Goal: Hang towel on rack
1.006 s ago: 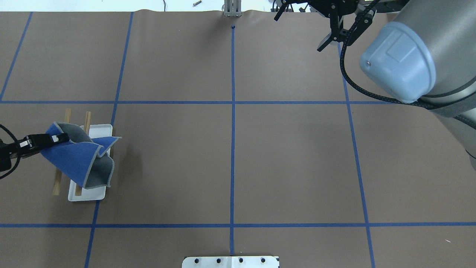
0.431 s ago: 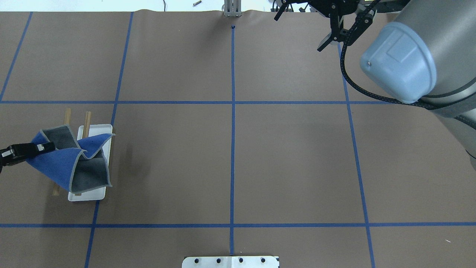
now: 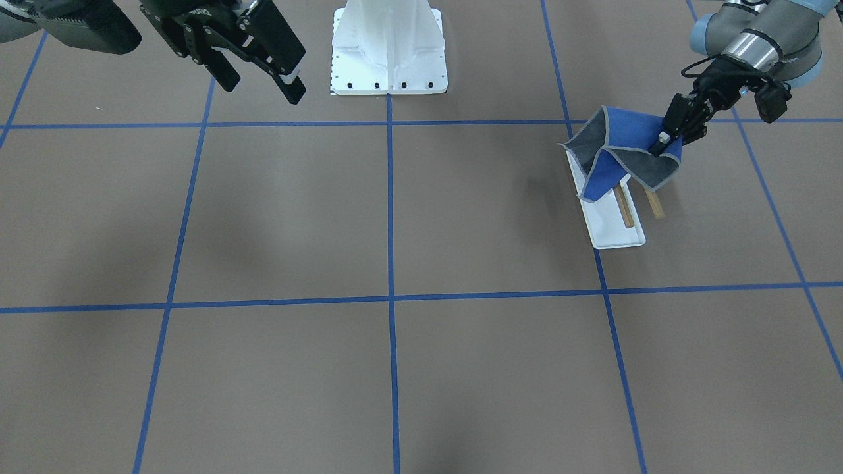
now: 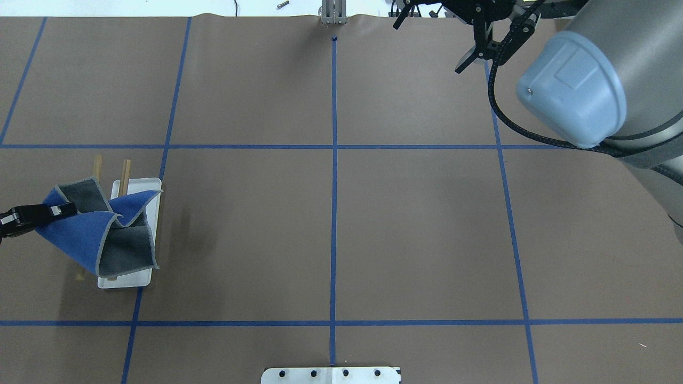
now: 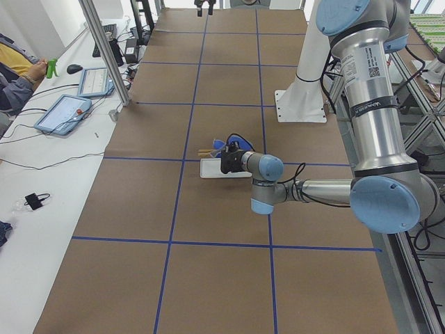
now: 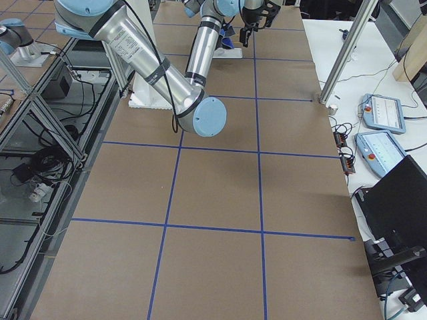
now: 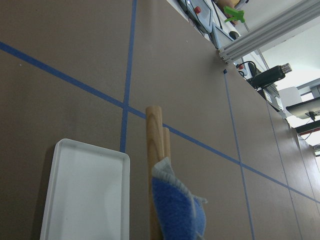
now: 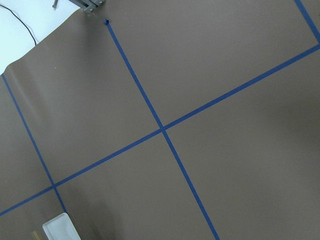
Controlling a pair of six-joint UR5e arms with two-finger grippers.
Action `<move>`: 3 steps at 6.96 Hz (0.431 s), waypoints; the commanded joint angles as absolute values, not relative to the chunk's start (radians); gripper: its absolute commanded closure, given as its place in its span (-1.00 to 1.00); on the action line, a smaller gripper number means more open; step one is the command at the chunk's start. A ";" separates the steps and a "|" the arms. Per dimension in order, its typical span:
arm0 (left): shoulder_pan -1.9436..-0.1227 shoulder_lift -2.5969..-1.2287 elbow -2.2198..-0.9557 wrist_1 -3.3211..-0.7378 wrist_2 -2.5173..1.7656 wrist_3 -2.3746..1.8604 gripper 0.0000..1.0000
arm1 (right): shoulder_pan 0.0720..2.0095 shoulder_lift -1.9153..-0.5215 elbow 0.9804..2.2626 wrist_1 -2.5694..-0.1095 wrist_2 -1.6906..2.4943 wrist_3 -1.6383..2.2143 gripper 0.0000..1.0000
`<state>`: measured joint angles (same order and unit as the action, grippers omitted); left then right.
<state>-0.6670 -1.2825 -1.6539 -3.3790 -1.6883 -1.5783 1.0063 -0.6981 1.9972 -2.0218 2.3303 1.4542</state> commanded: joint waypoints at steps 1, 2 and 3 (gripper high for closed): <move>-0.672 -1.278 -1.649 -3.379 -1.686 -1.578 1.00 | 1.006 -0.698 1.997 -2.022 2.330 1.454 -1.00; -0.675 -1.275 -1.649 -3.379 -1.686 -1.578 1.00 | 1.006 -0.698 1.997 -2.022 2.330 1.454 -1.00; -0.675 -1.275 -1.646 -3.378 -1.684 -1.578 1.00 | 1.006 -0.698 1.999 -2.022 2.330 1.454 -1.00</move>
<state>-0.6736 -1.2761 -1.6484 -3.3789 -1.6855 -1.5784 1.0063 -0.6980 1.9977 -2.0218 2.3301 1.4542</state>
